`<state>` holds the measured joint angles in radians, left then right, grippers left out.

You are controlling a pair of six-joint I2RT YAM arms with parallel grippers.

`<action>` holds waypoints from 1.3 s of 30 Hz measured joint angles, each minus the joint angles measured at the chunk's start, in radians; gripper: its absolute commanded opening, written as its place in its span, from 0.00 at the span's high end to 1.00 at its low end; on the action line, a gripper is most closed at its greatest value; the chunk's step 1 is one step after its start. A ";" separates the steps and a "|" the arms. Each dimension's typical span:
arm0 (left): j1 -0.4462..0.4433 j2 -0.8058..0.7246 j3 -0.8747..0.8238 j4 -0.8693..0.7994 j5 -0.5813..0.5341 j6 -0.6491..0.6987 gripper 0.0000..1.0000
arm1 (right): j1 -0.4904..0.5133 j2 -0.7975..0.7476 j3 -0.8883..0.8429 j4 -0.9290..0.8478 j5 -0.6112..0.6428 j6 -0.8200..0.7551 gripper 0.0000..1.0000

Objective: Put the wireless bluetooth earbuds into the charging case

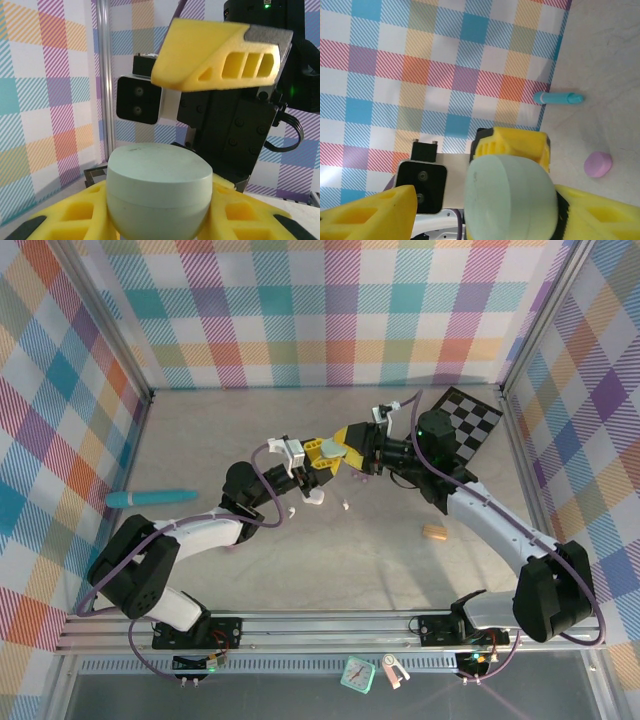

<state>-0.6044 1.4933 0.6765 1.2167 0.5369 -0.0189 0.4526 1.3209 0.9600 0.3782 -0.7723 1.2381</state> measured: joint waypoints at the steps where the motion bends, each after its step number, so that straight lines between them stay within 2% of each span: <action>1: 0.000 0.000 0.000 0.007 0.000 -0.002 0.68 | 0.000 0.001 -0.001 0.004 -0.001 0.010 0.40; 10: -0.002 0.006 0.003 0.045 0.008 -0.015 0.68 | -0.001 0.007 -0.008 0.014 0.006 0.031 0.74; 13: -0.002 0.007 0.003 0.043 0.006 -0.014 0.63 | -0.002 0.006 -0.010 0.016 0.010 0.031 0.77; 17: -0.003 0.008 0.002 0.031 0.004 -0.001 0.30 | -0.001 0.005 -0.012 -0.001 0.021 0.010 0.77; 22: -0.004 -0.007 -0.013 -0.049 -0.005 0.050 0.00 | -0.001 -0.029 -0.012 -0.097 0.087 -0.069 0.77; 32: -0.004 -0.180 -0.041 -0.443 0.008 0.226 0.00 | -0.022 -0.117 -0.035 -0.374 0.306 -0.292 0.75; 39: -0.004 -0.223 -0.040 -0.752 0.076 0.327 0.00 | -0.067 -0.141 -0.177 -0.531 0.436 -0.357 0.75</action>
<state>-0.6086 1.2701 0.6369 0.4644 0.6132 0.3077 0.3859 1.1801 0.7826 -0.1528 -0.3367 0.8814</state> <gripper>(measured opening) 0.996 0.280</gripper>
